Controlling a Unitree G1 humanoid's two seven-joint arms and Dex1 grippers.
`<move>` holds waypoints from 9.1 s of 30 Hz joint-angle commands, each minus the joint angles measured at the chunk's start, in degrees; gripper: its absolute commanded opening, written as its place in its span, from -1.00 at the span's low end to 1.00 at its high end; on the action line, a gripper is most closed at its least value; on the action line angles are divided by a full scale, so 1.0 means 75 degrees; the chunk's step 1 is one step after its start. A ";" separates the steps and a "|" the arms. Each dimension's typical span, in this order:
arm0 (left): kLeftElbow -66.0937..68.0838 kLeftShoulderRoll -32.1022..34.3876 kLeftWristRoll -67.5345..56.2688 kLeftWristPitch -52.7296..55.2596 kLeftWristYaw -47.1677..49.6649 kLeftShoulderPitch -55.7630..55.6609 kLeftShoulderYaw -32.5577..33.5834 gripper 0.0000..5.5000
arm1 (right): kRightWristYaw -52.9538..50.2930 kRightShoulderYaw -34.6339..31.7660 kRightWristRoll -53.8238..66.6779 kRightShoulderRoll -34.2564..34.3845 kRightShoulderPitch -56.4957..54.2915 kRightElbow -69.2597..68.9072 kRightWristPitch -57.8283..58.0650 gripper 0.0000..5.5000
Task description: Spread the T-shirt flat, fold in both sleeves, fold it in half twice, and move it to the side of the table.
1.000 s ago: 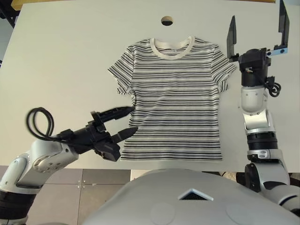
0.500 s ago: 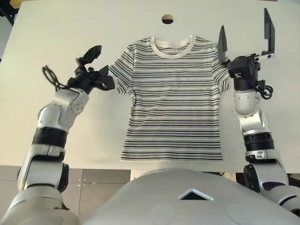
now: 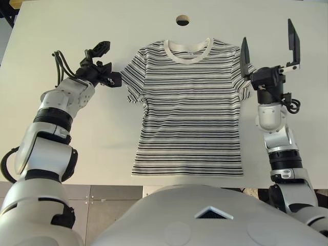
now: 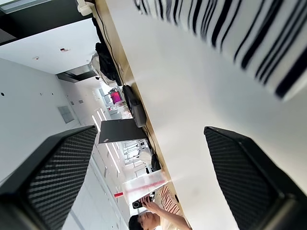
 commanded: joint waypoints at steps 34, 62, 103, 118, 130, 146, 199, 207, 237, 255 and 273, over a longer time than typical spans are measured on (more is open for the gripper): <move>-0.0385 0.0391 -0.0608 -0.1051 -0.0972 0.0509 -0.1418 -0.37 | 0.0017 0.0006 0.0183 0.0018 -0.0015 0.0108 0.0030 0.66; -0.3251 -0.0236 -0.1151 -0.0372 0.0709 0.1679 -0.0310 -0.96 | -0.0110 0.0033 0.0183 -0.0120 -0.0054 0.0705 -0.0085 0.66; -0.5629 -0.1070 -0.1395 0.0656 0.0914 0.2549 0.1009 -0.07 | 0.1018 0.3061 -0.3003 -0.2830 -0.2651 0.4890 0.1442 0.66; -0.5837 -0.1124 -0.1428 0.0711 0.0950 0.2869 0.1384 -0.07 | 0.0763 0.4046 -0.3040 -0.2516 -0.2959 0.5096 0.1265 0.66; -0.5797 -0.1230 -0.1467 0.0723 0.0913 0.2843 0.1378 -0.06 | 0.0965 0.4235 -0.2917 -0.2733 -0.2831 0.4970 0.1095 0.02; -0.5854 -0.1302 -0.1454 0.0667 0.0885 0.2977 0.1330 -0.06 | 0.0819 0.4110 -0.2754 -0.2704 -0.2889 0.5213 0.1304 -0.96; -0.5282 -0.0412 -0.1866 0.0402 0.0854 0.3571 0.2022 -0.06 | 0.0821 0.3560 -0.2819 -0.2083 -0.2413 0.1583 0.1165 0.52; -0.5595 0.0352 -0.1813 -0.0182 0.0424 0.4031 0.1980 -0.06 | 0.1332 0.2186 -0.1633 -0.3504 -0.1172 0.0234 0.0696 0.85; -0.8856 0.3060 -0.5877 -0.2425 -0.6418 0.8262 0.1703 -0.06 | 0.7671 0.1610 0.1021 -0.6647 0.4791 -0.4608 0.0217 0.85; -0.8336 0.2736 -0.6042 -0.3162 -0.6858 0.7861 0.1566 -0.96 | 0.8088 0.2170 0.1527 -0.6075 0.3930 -0.3992 -0.0081 -0.40; -0.8004 0.2588 -0.9076 -0.3389 -0.7369 0.7936 0.2026 -0.96 | 0.8078 0.1568 0.3396 -0.6082 0.4369 -0.3718 -0.0346 -0.96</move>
